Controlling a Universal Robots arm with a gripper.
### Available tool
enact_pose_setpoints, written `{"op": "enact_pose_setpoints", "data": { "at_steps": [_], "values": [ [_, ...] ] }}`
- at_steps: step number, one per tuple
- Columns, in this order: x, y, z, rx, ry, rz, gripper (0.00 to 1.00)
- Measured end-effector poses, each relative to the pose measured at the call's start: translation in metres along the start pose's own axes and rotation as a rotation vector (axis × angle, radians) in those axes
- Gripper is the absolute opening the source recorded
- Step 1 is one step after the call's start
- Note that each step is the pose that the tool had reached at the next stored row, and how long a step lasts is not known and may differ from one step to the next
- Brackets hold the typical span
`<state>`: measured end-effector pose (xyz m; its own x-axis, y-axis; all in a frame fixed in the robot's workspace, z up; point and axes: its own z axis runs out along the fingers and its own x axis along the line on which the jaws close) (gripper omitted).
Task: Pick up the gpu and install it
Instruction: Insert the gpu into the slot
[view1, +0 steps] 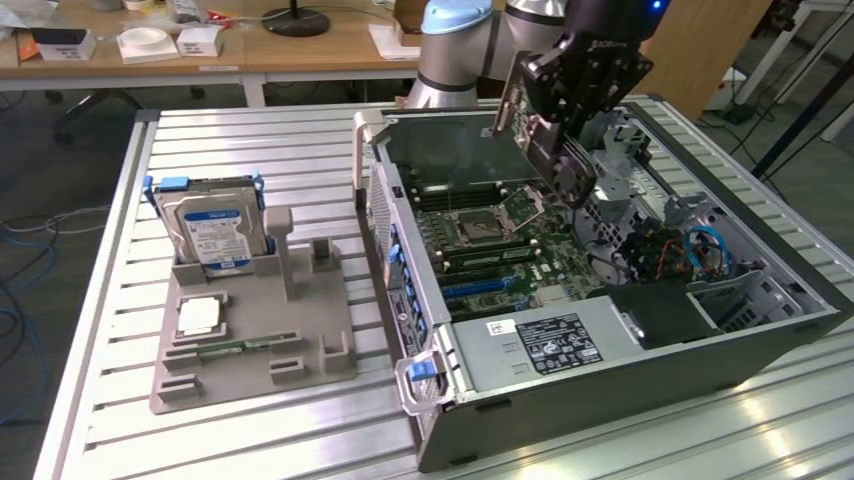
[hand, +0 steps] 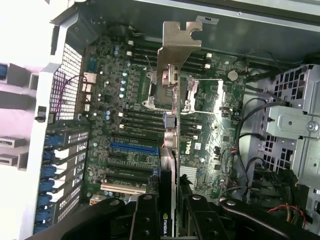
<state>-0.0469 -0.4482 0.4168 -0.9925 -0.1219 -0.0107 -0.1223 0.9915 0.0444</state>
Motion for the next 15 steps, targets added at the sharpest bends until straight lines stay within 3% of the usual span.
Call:
{"op": "enact_pose_setpoints", "data": {
  "at_steps": [15],
  "values": [
    [-0.0037,-0.0004,0.0002,-0.0013,0.0051,-0.114,0.26]
  ]
}}
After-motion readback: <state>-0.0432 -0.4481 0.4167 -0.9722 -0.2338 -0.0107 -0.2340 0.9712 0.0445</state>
